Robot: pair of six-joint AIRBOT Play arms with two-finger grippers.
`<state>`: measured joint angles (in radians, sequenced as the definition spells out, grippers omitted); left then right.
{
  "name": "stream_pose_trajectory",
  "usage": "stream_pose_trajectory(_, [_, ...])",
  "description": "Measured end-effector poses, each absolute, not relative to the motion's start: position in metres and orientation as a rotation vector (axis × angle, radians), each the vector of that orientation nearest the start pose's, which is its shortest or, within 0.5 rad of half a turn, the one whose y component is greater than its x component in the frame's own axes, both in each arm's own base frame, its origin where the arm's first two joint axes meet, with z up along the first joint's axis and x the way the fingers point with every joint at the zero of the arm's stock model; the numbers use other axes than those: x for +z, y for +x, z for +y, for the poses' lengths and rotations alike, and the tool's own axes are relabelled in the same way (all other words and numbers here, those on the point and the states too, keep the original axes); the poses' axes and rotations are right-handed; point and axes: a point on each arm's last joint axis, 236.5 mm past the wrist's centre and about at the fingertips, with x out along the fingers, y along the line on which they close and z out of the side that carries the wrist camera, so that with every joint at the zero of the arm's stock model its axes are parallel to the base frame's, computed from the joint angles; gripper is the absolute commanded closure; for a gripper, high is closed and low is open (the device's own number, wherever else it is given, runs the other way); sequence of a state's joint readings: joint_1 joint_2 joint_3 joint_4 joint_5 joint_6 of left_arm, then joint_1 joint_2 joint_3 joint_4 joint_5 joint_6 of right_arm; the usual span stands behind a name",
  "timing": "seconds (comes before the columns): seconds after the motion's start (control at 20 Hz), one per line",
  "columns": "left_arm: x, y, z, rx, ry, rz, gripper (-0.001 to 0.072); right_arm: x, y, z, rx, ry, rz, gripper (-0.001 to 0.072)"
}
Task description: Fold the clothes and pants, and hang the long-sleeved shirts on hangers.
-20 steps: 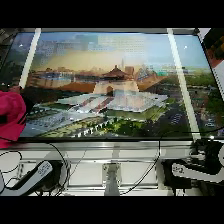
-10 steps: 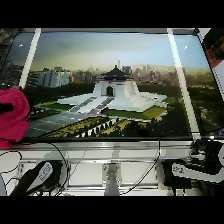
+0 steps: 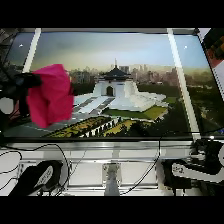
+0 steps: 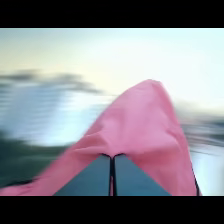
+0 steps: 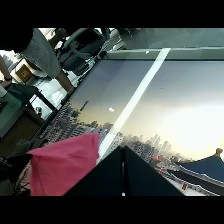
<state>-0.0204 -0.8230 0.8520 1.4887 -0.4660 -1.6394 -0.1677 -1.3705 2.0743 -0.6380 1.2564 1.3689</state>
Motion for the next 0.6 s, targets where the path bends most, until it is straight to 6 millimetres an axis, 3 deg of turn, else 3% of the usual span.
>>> stream_pose_trajectory(0.15, [0.159,0.399,-0.111,-0.248,-0.163,0.46,0.0697,0.396,0.439,0.107,0.65,0.362,0.396,0.0693])
stream_pose_trajectory(0.4, [0.125,0.357,-0.253,-0.572,-0.134,0.555,0.0698,0.384,0.448,0.091,0.57,0.315,0.42,0.0693])
stream_pose_trajectory(0.6, [0.114,0.328,-0.341,-0.736,-0.209,0.534,0.0699,0.374,0.454,0.078,0.502,0.286,0.441,0.0693])
